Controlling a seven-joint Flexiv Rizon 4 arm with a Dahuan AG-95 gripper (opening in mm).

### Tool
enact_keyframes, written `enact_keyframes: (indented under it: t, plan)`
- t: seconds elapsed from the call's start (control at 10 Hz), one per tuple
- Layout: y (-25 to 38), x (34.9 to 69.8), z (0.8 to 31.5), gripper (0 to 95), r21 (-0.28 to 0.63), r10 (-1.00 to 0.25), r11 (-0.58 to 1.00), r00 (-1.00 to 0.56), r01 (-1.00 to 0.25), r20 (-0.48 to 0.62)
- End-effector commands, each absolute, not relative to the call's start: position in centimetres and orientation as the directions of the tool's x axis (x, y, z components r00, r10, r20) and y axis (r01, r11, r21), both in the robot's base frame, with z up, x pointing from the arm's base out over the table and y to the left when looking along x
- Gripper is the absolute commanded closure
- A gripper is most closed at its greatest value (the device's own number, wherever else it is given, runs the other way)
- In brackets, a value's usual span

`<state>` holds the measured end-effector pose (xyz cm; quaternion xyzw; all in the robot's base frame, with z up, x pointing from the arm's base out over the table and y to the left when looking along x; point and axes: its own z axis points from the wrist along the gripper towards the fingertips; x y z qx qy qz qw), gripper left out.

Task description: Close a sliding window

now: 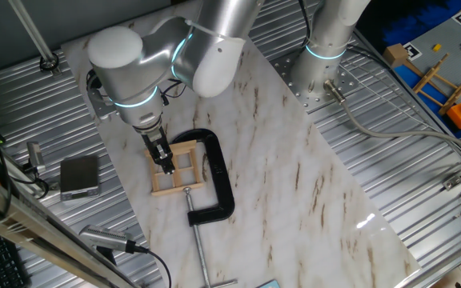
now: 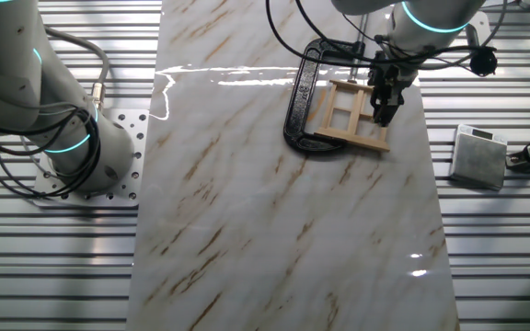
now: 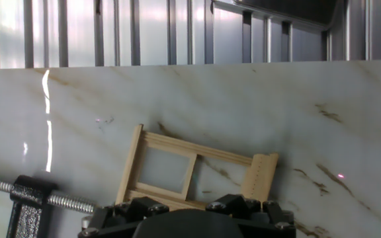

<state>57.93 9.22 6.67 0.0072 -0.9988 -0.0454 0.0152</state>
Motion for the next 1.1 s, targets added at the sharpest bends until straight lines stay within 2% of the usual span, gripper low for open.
enact_keyframes:
  t: [0.1,0.7,1.0,1.1]
  plan:
    - [9.21,57.95,6.65,19.0,0.090,-0.020,0.996,-0.999,-0.017,0.035]
    - [9.21,57.95,6.65,19.0,0.083,-0.027,0.996,-0.999,-0.025,0.033]
    - [9.35,58.23,6.46,19.0,0.086,0.026,0.996,-0.999,0.029,0.028]
    - [9.59,58.76,6.16,19.0,0.085,0.078,0.993,-0.997,0.080,0.028]
